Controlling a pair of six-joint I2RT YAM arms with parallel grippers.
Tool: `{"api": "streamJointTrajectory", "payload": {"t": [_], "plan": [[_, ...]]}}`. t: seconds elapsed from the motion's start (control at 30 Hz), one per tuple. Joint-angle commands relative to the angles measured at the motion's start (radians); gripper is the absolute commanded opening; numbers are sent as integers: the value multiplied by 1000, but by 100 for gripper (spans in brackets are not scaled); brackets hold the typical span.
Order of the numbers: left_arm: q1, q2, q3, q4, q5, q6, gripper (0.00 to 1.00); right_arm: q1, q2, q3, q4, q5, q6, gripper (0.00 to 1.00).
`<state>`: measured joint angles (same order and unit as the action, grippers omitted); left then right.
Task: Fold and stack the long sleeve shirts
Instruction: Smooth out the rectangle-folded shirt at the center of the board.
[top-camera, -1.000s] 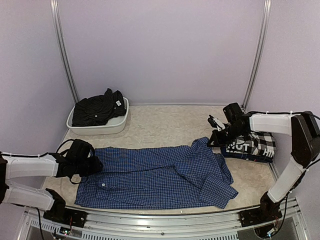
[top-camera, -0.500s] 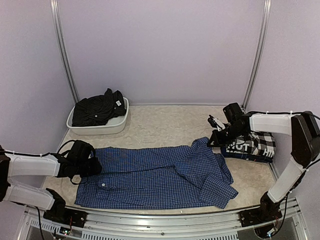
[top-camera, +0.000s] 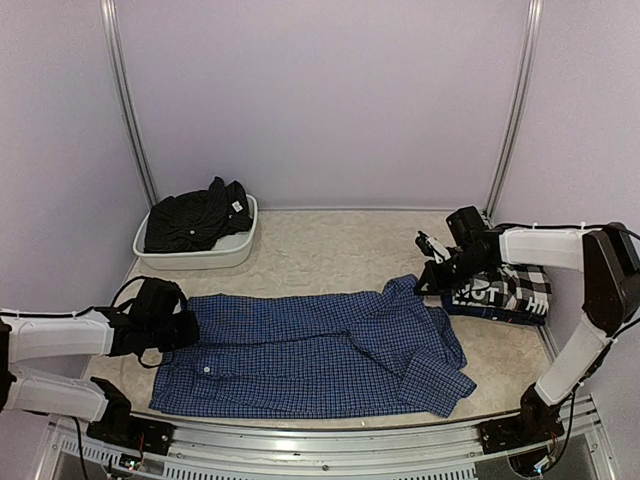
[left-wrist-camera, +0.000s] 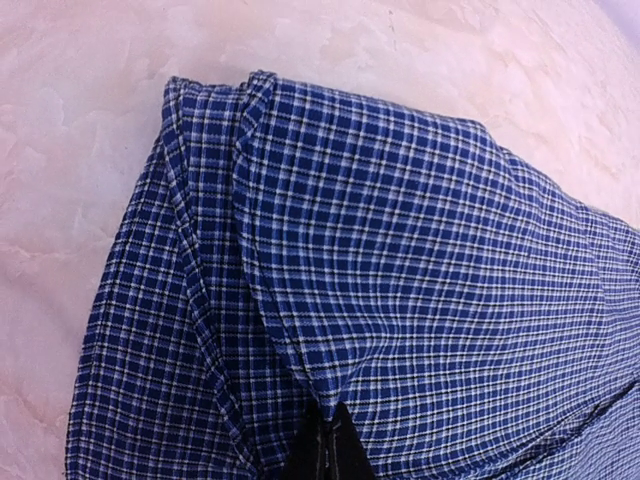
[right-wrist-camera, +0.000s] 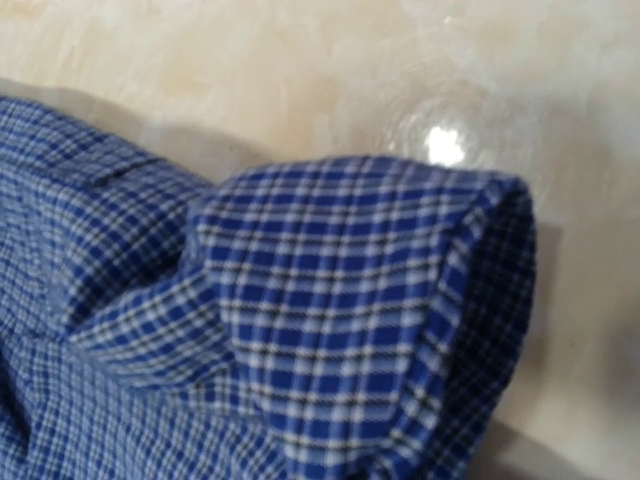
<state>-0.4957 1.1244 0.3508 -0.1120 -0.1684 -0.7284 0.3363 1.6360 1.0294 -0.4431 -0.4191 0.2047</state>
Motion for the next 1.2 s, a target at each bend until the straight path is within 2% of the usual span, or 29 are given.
{"api": "streamJointTrajectory", "payload": {"t": [0.0,0.3,0.5,0.67,0.77,0.93,1.03,1.17], "plan": [[14,-51,61,-58,-28,16,0,-10,-63,-30,-17,-48,17,0],[52,-100,114,-128,-21,49,0,-10,-83,-41,-50,-101,37,0],[61,-131,107,-134,-47,44,0,-10,-102,-48,-48,-202,51,0],[91,-145,103,-113,-39,49,0,-11,-118,-73,-69,-164,52,0],[93,-147,100,-101,-22,52,0,-10,-116,-112,-44,-143,62,9],[92,-137,92,-92,-7,57,0,-8,-123,-180,11,-129,75,34],[93,-141,85,-87,-1,55,0,-5,-139,-218,40,-143,88,43],[94,-146,76,-80,2,55,0,19,-177,-258,71,-147,113,48]]}}
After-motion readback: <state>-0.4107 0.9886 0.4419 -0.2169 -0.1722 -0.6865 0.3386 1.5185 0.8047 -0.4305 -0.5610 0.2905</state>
